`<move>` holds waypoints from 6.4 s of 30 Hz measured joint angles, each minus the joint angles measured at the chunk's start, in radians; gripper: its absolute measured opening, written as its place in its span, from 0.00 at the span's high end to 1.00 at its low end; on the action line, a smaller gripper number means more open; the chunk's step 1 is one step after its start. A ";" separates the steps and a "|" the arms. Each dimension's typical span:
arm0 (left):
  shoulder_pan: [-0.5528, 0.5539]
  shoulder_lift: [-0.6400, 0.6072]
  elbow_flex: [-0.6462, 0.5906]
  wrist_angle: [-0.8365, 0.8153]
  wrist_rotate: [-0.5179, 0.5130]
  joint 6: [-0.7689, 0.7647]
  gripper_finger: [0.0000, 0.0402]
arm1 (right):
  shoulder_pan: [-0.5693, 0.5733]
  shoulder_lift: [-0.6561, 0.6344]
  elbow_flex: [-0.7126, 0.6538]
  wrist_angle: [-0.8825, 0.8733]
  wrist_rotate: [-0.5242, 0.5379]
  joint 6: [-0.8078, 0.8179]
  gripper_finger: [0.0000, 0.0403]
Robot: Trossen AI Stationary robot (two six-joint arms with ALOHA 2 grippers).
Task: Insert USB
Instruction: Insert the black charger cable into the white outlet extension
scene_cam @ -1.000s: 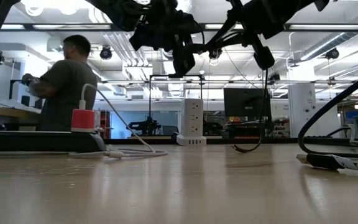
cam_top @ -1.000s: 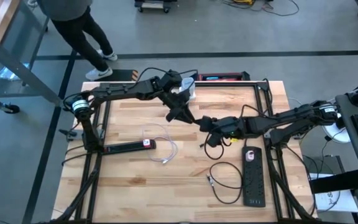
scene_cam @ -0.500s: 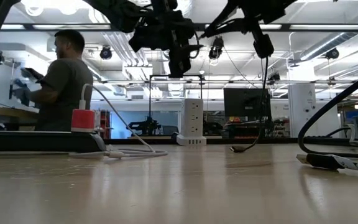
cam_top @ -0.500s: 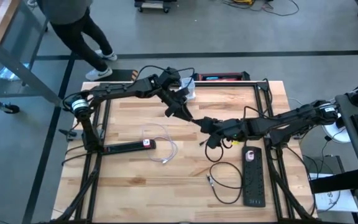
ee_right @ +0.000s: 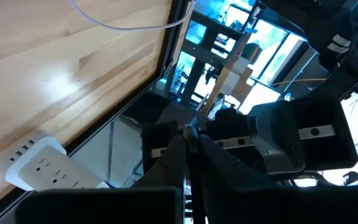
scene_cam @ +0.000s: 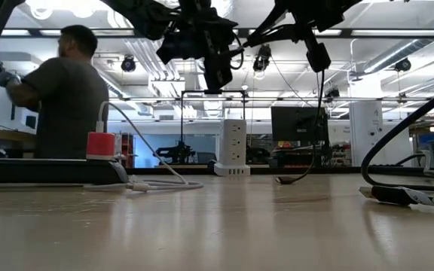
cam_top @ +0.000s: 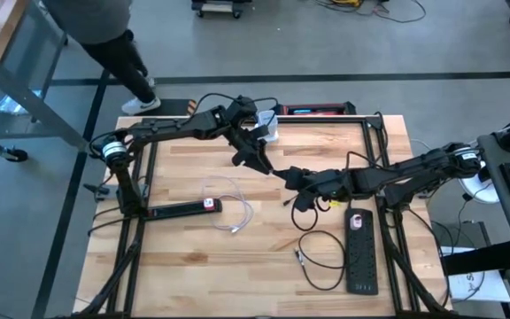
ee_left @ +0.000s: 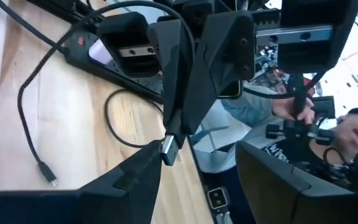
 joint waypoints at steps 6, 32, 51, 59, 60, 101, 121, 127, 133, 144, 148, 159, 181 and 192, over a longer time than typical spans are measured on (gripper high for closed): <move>-0.002 -0.001 0.000 0.002 0.013 -0.031 0.52 | -0.004 0.000 0.004 0.001 -0.002 -0.004 0.98; -0.006 -0.003 0.001 0.049 0.073 -0.001 0.79 | -0.009 0.046 0.050 0.060 0.007 -0.086 0.98; -0.003 -0.002 0.000 0.053 0.152 0.111 0.99 | 0.016 0.044 0.047 0.100 -0.051 0.018 0.79; 0.049 -0.018 0.002 0.057 0.050 0.285 1.00 | 0.058 0.043 0.042 0.164 -0.033 0.621 0.73; 0.051 -0.020 0.003 0.060 0.019 0.321 1.00 | 0.059 0.040 0.042 0.192 -0.020 0.714 0.73; -0.072 -0.233 0.001 -0.005 -0.434 0.743 1.00 | -0.028 -0.087 0.046 0.192 -0.051 1.600 0.81; -0.100 -0.237 0.001 0.018 -0.459 0.770 1.00 | -0.064 -0.055 0.047 0.163 -0.103 1.685 0.85; -0.100 -0.239 0.001 0.006 -0.455 0.769 1.00 | -0.064 -0.047 0.047 0.190 -0.103 1.670 0.82; -0.100 -0.239 0.000 -0.001 -0.456 0.768 1.00 | -0.064 -0.047 0.047 0.191 -0.110 1.669 0.89; -0.100 -0.238 -0.007 -0.036 -0.462 0.778 0.89 | -0.067 -0.047 0.079 0.072 -0.097 1.688 0.99; -0.098 -0.245 -0.045 -0.046 -0.458 0.790 0.81 | -0.075 -0.041 0.134 -0.072 -0.081 1.740 1.00; -0.082 -0.305 -0.326 0.320 -0.482 0.641 0.65 | -0.127 -0.030 0.151 -0.248 -0.093 1.879 1.00; -0.085 -0.328 -0.425 0.448 -0.608 0.476 0.48 | -0.169 0.052 0.149 -0.294 -0.232 1.618 1.00; -0.085 -0.328 -0.425 0.447 -0.667 0.435 0.38 | -0.169 0.055 0.149 -0.224 -0.232 1.527 1.00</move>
